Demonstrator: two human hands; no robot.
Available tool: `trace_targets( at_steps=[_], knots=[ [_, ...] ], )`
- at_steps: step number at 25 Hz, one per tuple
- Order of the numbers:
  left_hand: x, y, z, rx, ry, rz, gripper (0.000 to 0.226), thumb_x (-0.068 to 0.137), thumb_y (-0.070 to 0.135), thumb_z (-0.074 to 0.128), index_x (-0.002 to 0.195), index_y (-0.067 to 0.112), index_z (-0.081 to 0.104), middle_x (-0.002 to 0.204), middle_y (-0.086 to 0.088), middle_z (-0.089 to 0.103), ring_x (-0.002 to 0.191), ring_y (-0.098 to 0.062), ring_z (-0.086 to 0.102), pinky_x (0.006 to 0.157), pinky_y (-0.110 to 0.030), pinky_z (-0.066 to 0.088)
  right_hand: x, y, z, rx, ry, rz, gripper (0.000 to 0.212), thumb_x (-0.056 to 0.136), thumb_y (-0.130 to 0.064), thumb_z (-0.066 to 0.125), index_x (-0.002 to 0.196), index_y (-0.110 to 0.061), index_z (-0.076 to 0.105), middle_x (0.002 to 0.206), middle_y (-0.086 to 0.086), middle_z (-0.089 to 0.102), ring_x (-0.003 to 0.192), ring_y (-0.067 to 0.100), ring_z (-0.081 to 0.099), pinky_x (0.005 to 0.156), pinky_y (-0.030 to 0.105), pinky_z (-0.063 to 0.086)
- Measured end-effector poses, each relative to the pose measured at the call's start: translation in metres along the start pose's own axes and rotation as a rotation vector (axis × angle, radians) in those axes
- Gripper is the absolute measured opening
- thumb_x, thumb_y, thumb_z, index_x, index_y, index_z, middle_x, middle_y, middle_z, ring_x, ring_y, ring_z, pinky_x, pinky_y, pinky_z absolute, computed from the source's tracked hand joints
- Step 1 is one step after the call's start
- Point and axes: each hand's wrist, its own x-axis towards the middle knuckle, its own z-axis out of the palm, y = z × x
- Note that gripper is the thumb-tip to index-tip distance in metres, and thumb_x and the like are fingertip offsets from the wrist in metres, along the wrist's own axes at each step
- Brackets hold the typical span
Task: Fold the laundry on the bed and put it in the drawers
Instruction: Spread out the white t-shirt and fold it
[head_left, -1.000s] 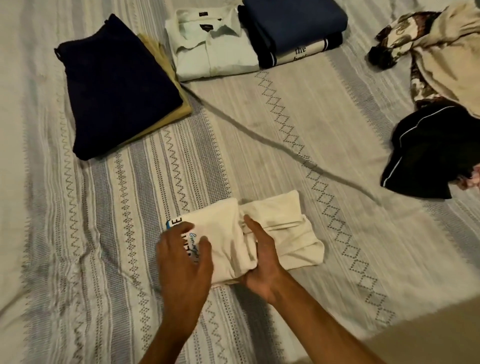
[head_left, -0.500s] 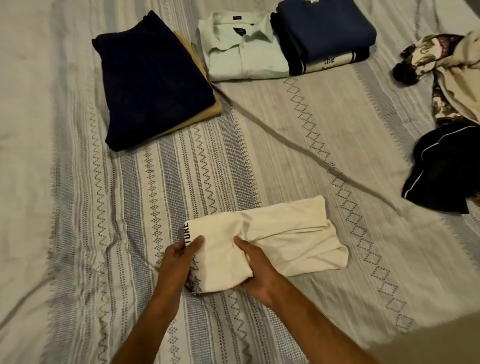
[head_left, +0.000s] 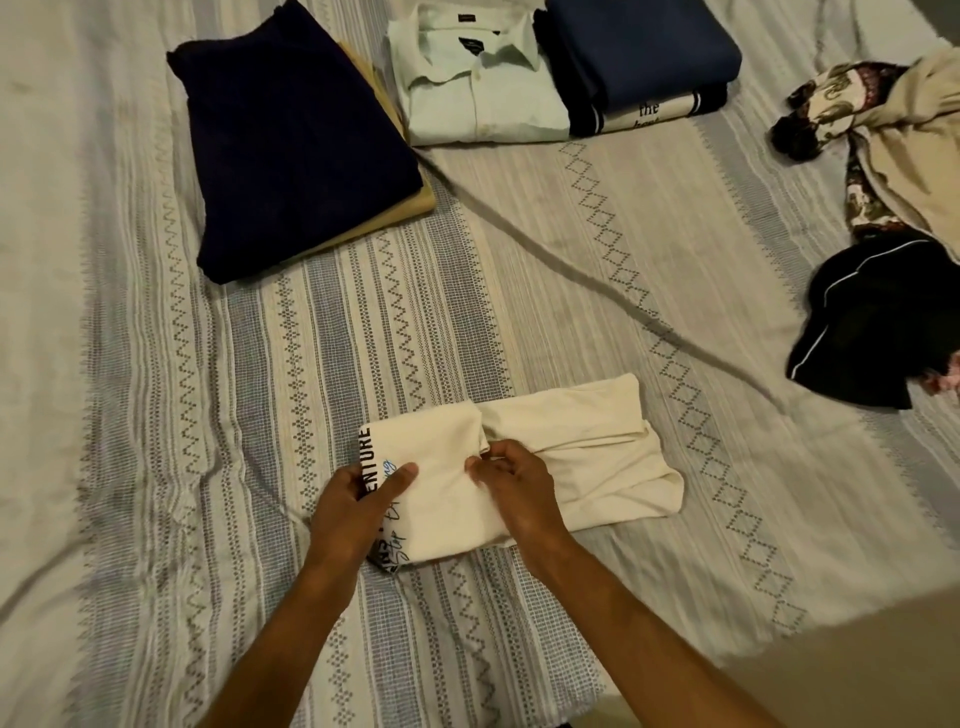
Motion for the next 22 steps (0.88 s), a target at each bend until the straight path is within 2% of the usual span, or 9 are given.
trace_targets(
  at_steps=[2,4,6,9,12,14,17,20,22],
  knots=[
    [-0.007,0.006,0.002,0.026,0.034,0.043,0.052,0.074,0.036,0.091,0.115,0.018,0.065,0.104,0.005,0.077,0.093,-0.015,0.074,0.07,-0.029,0.054,-0.008,-0.001,-0.001,-0.221,0.142,-0.11,0.019,0.089,-0.018,0.075,0.105,-0.022,0.066,0.093,-0.007,0.073,0.093,0.01,0.066,0.086,0.029,0.054],
    [-0.019,0.016,0.01,0.105,0.095,0.107,0.052,0.075,0.034,0.091,0.115,0.02,0.061,0.103,0.008,0.074,0.091,-0.011,0.071,0.068,-0.026,0.05,-0.022,-0.002,-0.007,-0.425,0.285,-0.358,0.028,0.095,-0.019,0.066,0.121,-0.026,0.06,0.111,-0.012,0.067,0.107,0.007,0.059,0.091,0.028,0.051],
    [-0.036,0.03,0.023,0.167,0.131,0.164,0.048,0.078,0.032,0.089,0.113,0.021,0.059,0.1,0.01,0.071,0.085,-0.005,0.068,0.063,-0.022,0.046,-0.031,-0.006,-0.017,-0.302,0.155,-0.453,0.033,0.103,-0.024,0.059,0.136,-0.029,0.059,0.129,-0.015,0.063,0.12,0.002,0.056,0.099,0.022,0.047],
    [-0.063,0.052,0.056,0.229,0.105,0.257,0.042,0.082,0.033,0.086,0.109,0.021,0.056,0.095,0.011,0.07,0.079,0.001,0.066,0.056,-0.015,0.044,-0.036,-0.016,-0.034,0.187,-0.219,-0.117,0.04,0.106,-0.039,0.052,0.145,-0.031,0.057,0.141,-0.01,0.064,0.13,0.005,0.059,0.113,0.031,0.045],
    [-0.083,0.073,0.104,0.286,0.062,0.368,0.036,0.084,0.037,0.083,0.099,0.026,0.052,0.086,0.011,0.067,0.068,0.004,0.065,0.052,-0.012,0.046,-0.026,-0.029,-0.065,0.475,-0.26,0.123,0.058,0.101,-0.062,0.048,0.141,-0.023,0.064,0.135,0.008,0.069,0.126,0.028,0.065,0.115,0.052,0.044],
    [-0.091,0.08,0.146,0.342,0.046,0.452,0.035,0.084,0.037,0.081,0.095,0.027,0.049,0.08,0.009,0.066,0.067,-0.001,0.065,0.059,-0.024,0.053,-0.02,-0.043,-0.095,0.594,-0.255,0.199,0.057,0.102,-0.059,0.045,0.129,-0.016,0.073,0.125,0.017,0.073,0.111,0.034,0.071,0.107,0.049,0.051],
    [-0.091,0.082,0.205,0.383,-0.032,0.436,0.031,0.087,0.04,0.075,0.097,0.027,0.048,0.087,0.007,0.064,0.077,-0.007,0.064,0.072,-0.031,0.055,0.0,-0.055,-0.138,0.62,-0.233,0.229,0.039,0.1,-0.042,0.053,0.108,-0.012,0.077,0.097,0.013,0.077,0.083,0.027,0.074,0.077,0.037,0.06],
    [-0.082,0.066,0.227,0.423,-0.033,0.474,0.024,0.091,0.037,0.07,0.105,0.025,0.054,0.104,0.008,0.063,0.093,-0.008,0.06,0.085,-0.034,0.052,0.021,-0.054,-0.176,0.489,-0.229,0.3,0.054,0.1,-0.054,0.05,0.117,-0.009,0.075,0.111,0.016,0.077,0.102,0.035,0.073,0.093,0.045,0.056],
    [-0.073,0.049,0.214,0.463,0.137,0.525,0.037,0.087,0.027,0.074,0.117,0.022,0.053,0.119,0.003,0.055,0.106,-0.015,0.05,0.086,-0.034,0.044,0.029,-0.053,-0.196,0.307,-0.283,0.243,0.049,0.101,-0.048,0.056,0.125,-0.008,0.072,0.116,0.015,0.076,0.112,0.036,0.072,0.1,0.046,0.055]
  ],
)
